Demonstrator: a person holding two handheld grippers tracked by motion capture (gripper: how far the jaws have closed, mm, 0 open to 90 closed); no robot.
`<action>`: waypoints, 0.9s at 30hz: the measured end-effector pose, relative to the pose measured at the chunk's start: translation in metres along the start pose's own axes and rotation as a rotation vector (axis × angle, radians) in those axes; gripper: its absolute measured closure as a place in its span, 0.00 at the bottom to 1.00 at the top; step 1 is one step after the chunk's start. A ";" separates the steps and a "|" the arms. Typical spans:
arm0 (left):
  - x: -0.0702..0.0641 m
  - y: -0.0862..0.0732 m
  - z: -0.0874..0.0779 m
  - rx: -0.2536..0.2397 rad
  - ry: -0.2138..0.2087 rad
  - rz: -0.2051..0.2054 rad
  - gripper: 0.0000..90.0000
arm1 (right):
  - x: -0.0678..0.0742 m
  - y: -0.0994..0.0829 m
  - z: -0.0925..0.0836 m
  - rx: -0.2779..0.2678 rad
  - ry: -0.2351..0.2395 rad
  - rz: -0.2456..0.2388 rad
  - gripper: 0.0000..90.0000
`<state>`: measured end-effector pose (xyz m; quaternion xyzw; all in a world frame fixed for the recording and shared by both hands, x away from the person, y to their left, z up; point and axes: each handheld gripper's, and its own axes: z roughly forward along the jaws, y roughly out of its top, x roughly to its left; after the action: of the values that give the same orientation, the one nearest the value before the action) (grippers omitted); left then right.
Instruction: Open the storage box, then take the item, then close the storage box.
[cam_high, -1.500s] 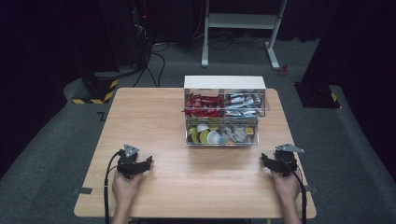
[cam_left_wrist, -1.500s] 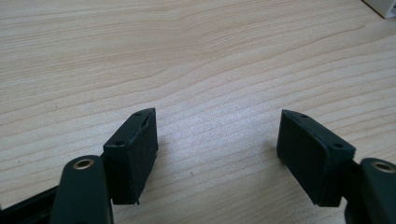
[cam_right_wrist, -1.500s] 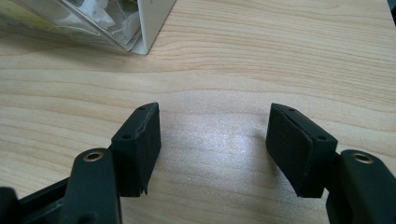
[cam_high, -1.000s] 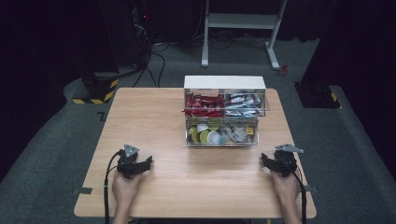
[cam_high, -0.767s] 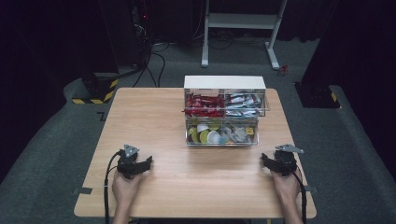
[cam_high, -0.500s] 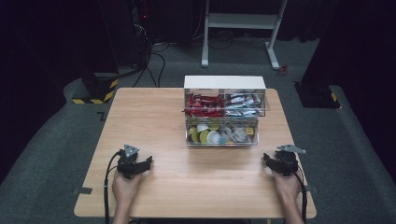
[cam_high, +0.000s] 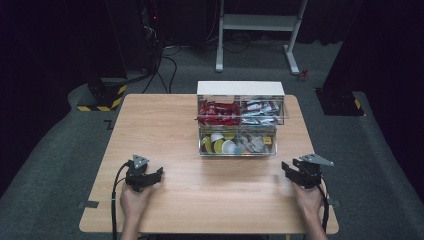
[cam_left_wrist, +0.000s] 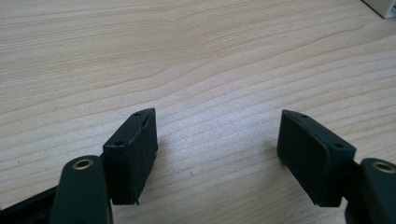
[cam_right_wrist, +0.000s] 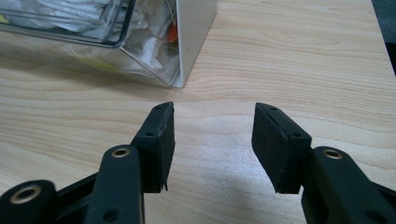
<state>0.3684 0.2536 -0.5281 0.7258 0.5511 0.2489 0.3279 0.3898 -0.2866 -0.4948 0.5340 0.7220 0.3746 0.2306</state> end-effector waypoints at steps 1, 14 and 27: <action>0.000 0.000 0.000 0.000 0.000 0.000 0.32 | 0.000 0.000 -0.001 0.001 0.003 0.002 0.55; 0.000 0.000 0.000 0.000 0.000 0.000 0.32 | 0.014 0.026 -0.019 -0.067 0.059 -0.052 0.56; 0.000 0.000 0.000 0.000 -0.001 0.000 0.32 | 0.027 0.054 -0.037 -0.137 0.123 -0.101 0.61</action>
<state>0.3684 0.2537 -0.5281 0.7258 0.5510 0.2486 0.3283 0.3864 -0.2637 -0.4279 0.4559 0.7334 0.4432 0.2406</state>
